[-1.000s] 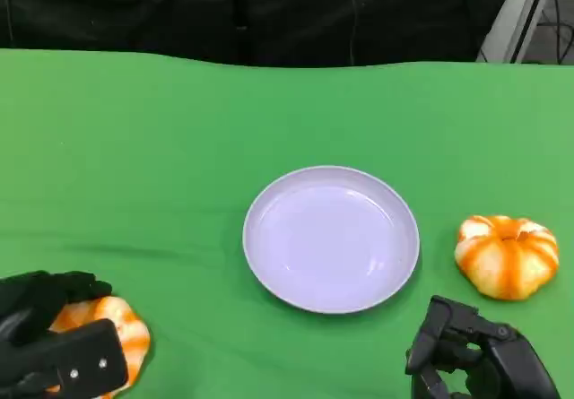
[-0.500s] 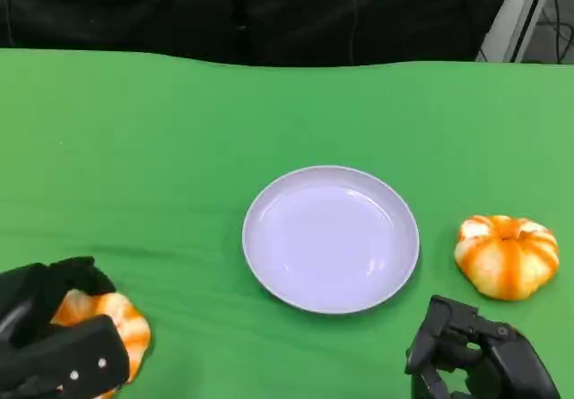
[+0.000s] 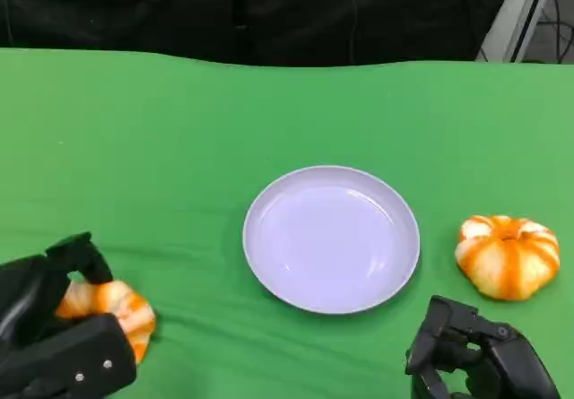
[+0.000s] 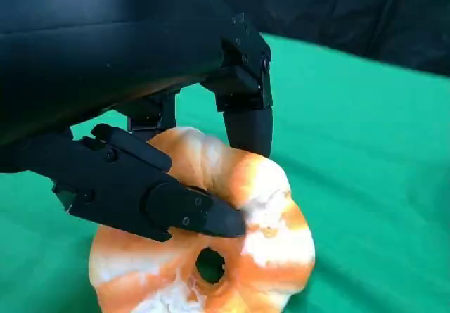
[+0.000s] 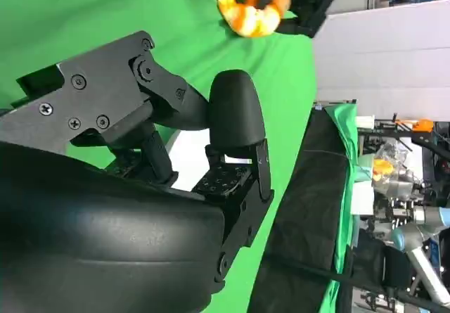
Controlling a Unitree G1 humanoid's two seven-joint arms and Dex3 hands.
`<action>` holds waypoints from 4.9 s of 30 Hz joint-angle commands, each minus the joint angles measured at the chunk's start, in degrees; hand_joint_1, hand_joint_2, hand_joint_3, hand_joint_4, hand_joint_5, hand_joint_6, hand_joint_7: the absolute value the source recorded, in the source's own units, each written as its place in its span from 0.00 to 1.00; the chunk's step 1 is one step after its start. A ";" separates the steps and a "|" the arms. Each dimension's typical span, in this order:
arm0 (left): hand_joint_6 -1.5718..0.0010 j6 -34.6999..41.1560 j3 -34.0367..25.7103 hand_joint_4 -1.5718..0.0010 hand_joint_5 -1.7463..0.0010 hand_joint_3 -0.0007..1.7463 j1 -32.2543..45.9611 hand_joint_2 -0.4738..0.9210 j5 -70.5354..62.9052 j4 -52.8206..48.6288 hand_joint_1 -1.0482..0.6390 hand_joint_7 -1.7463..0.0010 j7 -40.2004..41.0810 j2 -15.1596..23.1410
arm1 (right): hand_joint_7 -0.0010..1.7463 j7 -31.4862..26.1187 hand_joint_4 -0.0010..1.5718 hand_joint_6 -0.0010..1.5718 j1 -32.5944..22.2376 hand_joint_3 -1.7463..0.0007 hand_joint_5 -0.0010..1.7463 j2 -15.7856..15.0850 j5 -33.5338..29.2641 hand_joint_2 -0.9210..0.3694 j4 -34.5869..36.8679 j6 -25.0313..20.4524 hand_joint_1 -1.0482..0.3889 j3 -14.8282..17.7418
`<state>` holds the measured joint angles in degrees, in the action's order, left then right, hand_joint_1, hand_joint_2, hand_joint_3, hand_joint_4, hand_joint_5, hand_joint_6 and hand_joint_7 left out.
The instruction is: Grasp the bread from the table and place it into the plate.
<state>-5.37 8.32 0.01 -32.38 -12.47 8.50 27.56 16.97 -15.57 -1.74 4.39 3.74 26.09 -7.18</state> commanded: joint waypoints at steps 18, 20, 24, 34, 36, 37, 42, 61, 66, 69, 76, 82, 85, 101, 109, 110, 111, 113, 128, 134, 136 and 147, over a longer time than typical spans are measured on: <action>0.62 7.71 -3.35 0.52 0.00 0.51 2.76 0.78 0.27 20.28 0.61 0.00 -7.63 -0.92 | 0.88 0.06 0.49 0.45 0.22 0.40 1.00 -0.81 0.61 0.22 -0.12 -0.16 0.64 0.63; 0.61 8.35 -3.34 0.52 0.00 0.52 2.34 0.78 0.50 21.54 0.61 0.00 -8.56 -1.51 | 0.88 0.07 0.49 0.46 0.14 0.40 1.00 -0.85 0.64 0.22 -0.30 -0.32 0.64 0.63; 0.61 10.54 -2.96 0.52 0.00 0.55 1.13 0.76 0.31 23.98 0.62 0.00 -10.66 -2.55 | 0.88 0.28 0.49 0.46 0.22 0.39 1.00 -0.82 0.86 0.22 0.02 0.11 0.63 0.67; 0.59 10.39 -1.24 0.50 0.00 0.58 -2.34 0.73 -0.79 24.14 0.61 0.01 -11.42 -4.05 | 0.88 0.21 0.49 0.45 -0.39 0.40 1.00 -0.71 0.64 0.21 -1.00 -0.47 0.63 0.51; 0.61 11.04 1.85 0.50 0.00 0.55 -6.63 0.76 -2.37 23.35 0.60 0.01 -11.93 -6.38 | 0.88 0.38 0.49 0.45 -1.31 0.40 1.00 -0.72 1.12 0.21 -2.34 -1.00 0.63 0.32; 0.62 11.13 2.95 0.50 0.00 0.53 -8.12 0.78 -2.91 22.99 0.59 0.00 -12.13 -7.12 | 0.88 0.40 0.49 0.45 -1.61 0.40 1.00 -0.76 1.19 0.21 -2.80 -1.20 0.63 0.25; 0.62 11.29 3.75 0.50 0.00 0.51 -9.35 0.79 -3.60 22.48 0.59 0.00 -12.31 -7.81 | 0.88 0.37 0.49 0.45 -1.94 0.40 1.00 -0.84 1.17 0.21 -3.50 -1.73 0.63 0.18; 0.62 13.03 9.74 0.50 0.00 0.48 -19.85 0.77 -5.07 16.19 0.60 0.00 -12.14 -15.55 | 0.88 -0.60 0.49 0.45 -2.57 0.40 1.00 -0.92 0.63 0.22 -4.96 -2.28 0.62 -0.35; 0.62 11.74 10.74 0.49 0.00 0.48 -22.78 0.76 -5.00 11.41 0.60 0.00 -10.73 -17.38 | 0.88 -0.74 0.49 0.45 -2.97 0.40 1.00 -0.86 0.60 0.22 -5.62 -2.76 0.62 -0.47; 0.63 12.39 11.70 0.49 0.00 0.47 -24.97 0.76 -5.39 8.51 0.60 0.00 -10.42 -18.86 | 0.88 -0.94 0.49 0.45 -3.20 0.40 1.00 -0.84 0.30 0.22 -6.00 -2.73 0.62 -0.64; 0.64 13.75 12.65 0.51 0.00 0.42 -28.66 0.80 -5.25 3.81 0.59 0.00 -10.45 -21.39 | 0.89 -1.54 0.49 0.44 -3.80 0.39 1.00 -0.58 -0.24 0.22 -7.11 -2.89 0.62 -1.32; 0.60 12.28 13.60 0.52 0.00 0.36 -30.41 0.83 -5.59 -1.11 0.59 0.06 -8.49 -22.54 | 0.89 -1.85 0.49 0.44 -3.97 0.39 1.00 -0.30 -0.16 0.21 -7.26 -2.69 0.63 -1.66; 0.59 11.65 13.74 0.51 0.00 0.35 -30.70 0.84 -5.41 -2.06 0.60 0.07 -7.82 -22.56 | 0.89 -1.77 0.49 0.44 -4.04 0.39 1.00 -0.31 0.13 0.21 -7.43 -2.99 0.63 -1.74; 0.61 0.76 15.68 0.51 0.00 0.23 -33.14 0.91 -3.97 -20.99 0.60 0.03 1.17 -24.95 | 0.89 -2.57 0.49 0.45 -2.04 0.37 1.00 0.03 -0.85 0.22 -4.16 -0.91 0.64 -1.74; 0.45 -7.16 17.20 0.52 0.56 0.23 -34.20 1.00 -2.89 -25.85 0.42 0.81 -0.41 -22.85 | 0.89 -2.72 0.49 0.45 -1.29 0.37 1.00 0.33 -0.73 0.23 -2.71 -0.94 0.64 -1.65; 0.48 -7.93 17.61 0.53 0.73 0.28 -34.40 1.00 -3.05 -26.08 0.33 0.90 -1.35 -22.23 | 0.88 -2.74 0.49 0.45 -1.24 0.37 1.00 0.37 -0.67 0.23 -2.57 -0.93 0.63 -1.62; 0.50 -8.61 18.08 0.53 0.83 0.31 -34.55 1.00 -3.36 -26.27 0.28 0.95 -2.23 -21.57 | 0.88 -2.61 0.49 0.45 -1.21 0.37 1.00 0.42 -0.41 0.23 -2.44 -0.95 0.63 -1.60; 0.63 -10.03 19.10 0.69 0.96 0.35 -34.81 1.00 -3.96 -26.70 0.17 0.99 -3.56 -20.39 | 0.88 -2.46 0.49 0.45 -1.25 0.37 1.00 0.41 -0.17 0.23 -2.41 -1.12 0.63 -1.63; 0.96 -11.38 21.63 1.00 1.00 0.47 -34.38 1.00 -8.73 -25.94 0.02 1.00 -1.94 -18.05 | 0.88 -2.48 0.49 0.45 -1.74 0.38 1.00 0.02 -0.55 0.23 -2.89 -1.03 0.63 -1.42; 0.95 -11.90 19.34 1.00 1.00 0.47 -32.69 1.00 -5.57 -22.97 0.03 0.99 -2.79 -18.07 | 0.88 -2.54 0.49 0.45 -1.59 0.38 1.00 0.18 -0.60 0.22 -2.66 -0.82 0.63 -1.42; 0.92 -12.66 16.46 1.00 1.00 0.41 -30.61 1.00 -0.11 -20.24 0.05 0.99 -4.87 -18.88 | 0.88 -2.38 0.49 0.45 -1.47 0.38 1.00 0.06 -0.57 0.22 -2.42 -0.46 0.63 -1.39; 0.58 -0.96 3.23 0.53 0.88 0.12 -18.19 1.00 28.96 4.47 0.50 0.95 -20.22 -22.33 | 0.88 -1.92 0.49 0.45 -1.33 0.39 1.00 -0.15 -0.21 0.22 -2.25 -0.56 0.63 -0.83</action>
<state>-10.80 15.31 -21.65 -10.58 -15.63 -8.17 5.13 14.98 -16.69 -1.23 3.33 1.25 25.13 -8.66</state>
